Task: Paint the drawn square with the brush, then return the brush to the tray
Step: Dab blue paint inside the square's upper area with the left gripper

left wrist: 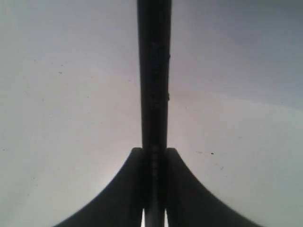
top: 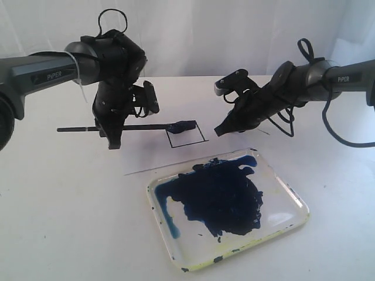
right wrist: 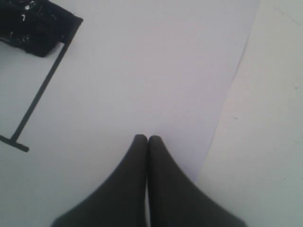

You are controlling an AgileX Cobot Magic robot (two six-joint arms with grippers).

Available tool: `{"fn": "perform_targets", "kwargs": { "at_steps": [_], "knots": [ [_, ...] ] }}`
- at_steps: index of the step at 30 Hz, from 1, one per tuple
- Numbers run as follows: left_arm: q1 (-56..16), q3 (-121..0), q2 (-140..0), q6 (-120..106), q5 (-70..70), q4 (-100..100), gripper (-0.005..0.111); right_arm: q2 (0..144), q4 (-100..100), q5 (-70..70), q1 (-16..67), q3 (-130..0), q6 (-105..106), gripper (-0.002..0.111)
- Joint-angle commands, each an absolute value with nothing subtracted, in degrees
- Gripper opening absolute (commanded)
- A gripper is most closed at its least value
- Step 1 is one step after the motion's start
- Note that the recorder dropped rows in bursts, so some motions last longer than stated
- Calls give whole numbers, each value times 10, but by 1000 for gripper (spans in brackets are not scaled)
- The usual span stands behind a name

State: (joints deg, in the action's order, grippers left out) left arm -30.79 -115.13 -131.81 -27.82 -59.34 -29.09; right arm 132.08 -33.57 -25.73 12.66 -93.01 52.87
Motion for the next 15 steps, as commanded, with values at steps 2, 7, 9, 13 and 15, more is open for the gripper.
{"fn": "perform_targets", "kwargs": {
  "at_steps": [2,7,9,13,15],
  "knots": [
    [-311,-1154,-1318,-247,-569,-305,0,1335,-320,-272,126,-925,529,0],
    [-312,-1154,-1318,-270,-572,-305,0,1335,-320,-270,126,-925,529,0],
    [-313,-1154,-1318,-271,-574,-305,0,1335,-320,-270,126,-925,529,0],
    [-321,-1154,-1319,-310,-589,-291,0,1335,-320,-270,126,-925,529,0],
    [-325,-1154,-1319,-331,-592,-275,0,1335,-320,-270,126,-925,529,0]
  ]
}}
